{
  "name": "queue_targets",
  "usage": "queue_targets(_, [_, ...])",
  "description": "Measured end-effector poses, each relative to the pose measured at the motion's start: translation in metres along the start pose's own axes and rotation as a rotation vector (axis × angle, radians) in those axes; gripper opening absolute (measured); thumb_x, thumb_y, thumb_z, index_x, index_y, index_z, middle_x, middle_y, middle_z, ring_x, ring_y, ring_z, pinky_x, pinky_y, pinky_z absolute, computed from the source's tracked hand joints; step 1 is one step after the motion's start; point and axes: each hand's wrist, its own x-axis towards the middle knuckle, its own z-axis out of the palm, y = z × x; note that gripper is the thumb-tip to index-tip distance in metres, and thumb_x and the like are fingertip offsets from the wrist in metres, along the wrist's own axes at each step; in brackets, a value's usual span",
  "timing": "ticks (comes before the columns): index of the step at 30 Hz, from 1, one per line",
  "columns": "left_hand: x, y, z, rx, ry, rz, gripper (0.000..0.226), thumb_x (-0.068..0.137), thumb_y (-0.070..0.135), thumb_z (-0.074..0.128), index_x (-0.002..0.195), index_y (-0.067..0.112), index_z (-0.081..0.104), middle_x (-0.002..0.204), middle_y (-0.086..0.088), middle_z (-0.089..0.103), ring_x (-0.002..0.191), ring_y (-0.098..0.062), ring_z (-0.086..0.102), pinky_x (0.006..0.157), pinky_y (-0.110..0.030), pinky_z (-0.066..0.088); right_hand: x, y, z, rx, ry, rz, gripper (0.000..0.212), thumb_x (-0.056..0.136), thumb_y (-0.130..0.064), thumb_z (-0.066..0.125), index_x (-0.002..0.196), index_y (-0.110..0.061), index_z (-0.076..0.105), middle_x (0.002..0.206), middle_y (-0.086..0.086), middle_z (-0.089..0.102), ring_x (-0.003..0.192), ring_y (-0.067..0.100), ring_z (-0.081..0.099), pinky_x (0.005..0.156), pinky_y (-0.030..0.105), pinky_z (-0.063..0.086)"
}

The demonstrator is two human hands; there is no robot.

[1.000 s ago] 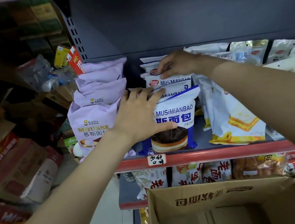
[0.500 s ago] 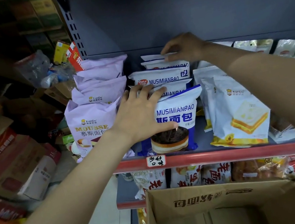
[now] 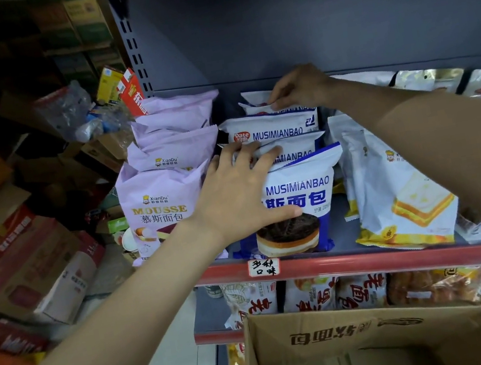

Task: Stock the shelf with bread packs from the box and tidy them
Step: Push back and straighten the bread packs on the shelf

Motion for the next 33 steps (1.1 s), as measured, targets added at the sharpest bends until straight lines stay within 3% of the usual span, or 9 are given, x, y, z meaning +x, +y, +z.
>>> queue_targets(6, [0.001, 0.000, 0.002, -0.037, 0.018, 0.003, 0.096, 0.070, 0.078, 0.051, 0.148, 0.032, 0.021, 0.154, -0.001, 0.023, 0.142, -0.025, 0.013, 0.114, -0.041, 0.017, 0.004, -0.018, 0.007, 0.073, -0.011, -0.090, 0.028, 0.083, -0.011, 0.070, 0.110, -0.007, 0.068, 0.098, 0.002, 0.065, 0.073, -0.002, 0.055, 0.066, -0.004, 0.039])
queue_targets(10, [0.001, 0.000, 0.001, -0.026, -0.002, 0.002, 0.096, 0.071, 0.079, 0.049, 0.149, 0.032, 0.019, 0.155, 0.000, 0.021, 0.142, -0.024, 0.011, 0.114, -0.041, 0.017, 0.009, -0.023, 0.012, -0.025, -0.110, -0.124, 0.029, 0.087, -0.013, 0.065, 0.116, -0.011, 0.066, 0.111, 0.001, 0.065, 0.097, 0.007, 0.056, 0.088, 0.015, 0.041])
queue_targets(13, [0.002, 0.000, 0.001, -0.020, -0.015, 0.002, 0.095, 0.072, 0.078, 0.048, 0.149, 0.032, 0.017, 0.155, 0.000, 0.019, 0.143, -0.023, 0.009, 0.114, -0.041, 0.017, 0.008, -0.018, 0.000, -0.032, -0.034, -0.160, 0.029, 0.090, -0.013, 0.061, 0.119, -0.009, 0.064, 0.114, 0.001, 0.062, 0.106, 0.012, 0.056, 0.084, 0.009, 0.038])
queue_targets(16, [0.002, -0.001, 0.001, -0.034, -0.014, 0.003, 0.095, 0.072, 0.078, 0.049, 0.149, 0.032, 0.018, 0.155, 0.000, 0.020, 0.143, -0.024, 0.010, 0.114, -0.041, 0.018, 0.016, -0.004, -0.010, -0.155, 0.121, -0.062, 0.031, 0.088, -0.014, 0.063, 0.118, -0.008, 0.064, 0.122, 0.010, 0.063, 0.115, 0.024, 0.057, 0.097, 0.023, 0.038])
queue_targets(18, [0.002, -0.001, 0.002, -0.030, -0.017, 0.005, 0.095, 0.072, 0.079, 0.048, 0.149, 0.032, 0.018, 0.155, 0.000, 0.020, 0.142, -0.024, 0.010, 0.114, -0.041, 0.018, 0.020, 0.002, -0.011, -0.258, 0.051, 0.050, 0.035, 0.088, -0.022, 0.064, 0.121, -0.011, 0.062, 0.124, 0.010, 0.062, 0.118, 0.024, 0.055, 0.101, 0.026, 0.037])
queue_targets(24, [0.005, -0.004, -0.002, 0.032, -0.026, 0.028, 0.100, 0.066, 0.086, 0.045, 0.148, 0.033, 0.021, 0.152, 0.001, 0.027, 0.139, -0.024, 0.019, 0.112, -0.041, 0.019, 0.033, 0.002, -0.009, -0.230, 0.055, 0.182, 0.029, 0.082, -0.016, 0.070, 0.110, -0.007, 0.070, 0.116, 0.011, 0.067, 0.110, 0.025, 0.061, 0.099, 0.029, 0.045])
queue_targets(27, [0.010, -0.002, -0.011, 0.002, -0.042, 0.001, 0.110, 0.057, 0.093, 0.030, 0.147, 0.031, 0.023, 0.146, -0.001, 0.038, 0.133, -0.026, 0.030, 0.113, -0.041, 0.020, 0.035, -0.002, -0.008, -0.196, 0.118, 0.172, 0.027, 0.080, -0.015, 0.070, 0.106, -0.007, 0.072, 0.112, 0.012, 0.069, 0.108, 0.024, 0.062, 0.098, 0.031, 0.046])
queue_targets(30, [0.025, 0.004, -0.021, -0.140, -0.011, -0.123, 0.089, 0.079, 0.081, 0.021, 0.150, 0.027, 0.019, 0.148, -0.006, 0.035, 0.136, -0.028, 0.029, 0.111, -0.038, 0.021, 0.035, -0.004, -0.008, -0.118, 0.159, 0.135, 0.024, 0.082, -0.013, 0.068, 0.105, -0.009, 0.072, 0.111, 0.009, 0.069, 0.109, 0.020, 0.061, 0.097, 0.024, 0.045])
queue_targets(33, [0.053, 0.005, -0.024, -0.203, -0.098, -0.219, 0.066, 0.096, 0.060, 0.020, 0.151, 0.024, 0.016, 0.158, -0.008, 0.015, 0.144, -0.027, 0.013, 0.115, -0.036, 0.011, 0.035, -0.006, -0.006, -0.065, 0.174, 0.110, 0.023, 0.083, -0.013, 0.067, 0.106, -0.009, 0.071, 0.112, 0.009, 0.069, 0.105, 0.016, 0.061, 0.087, 0.015, 0.042])
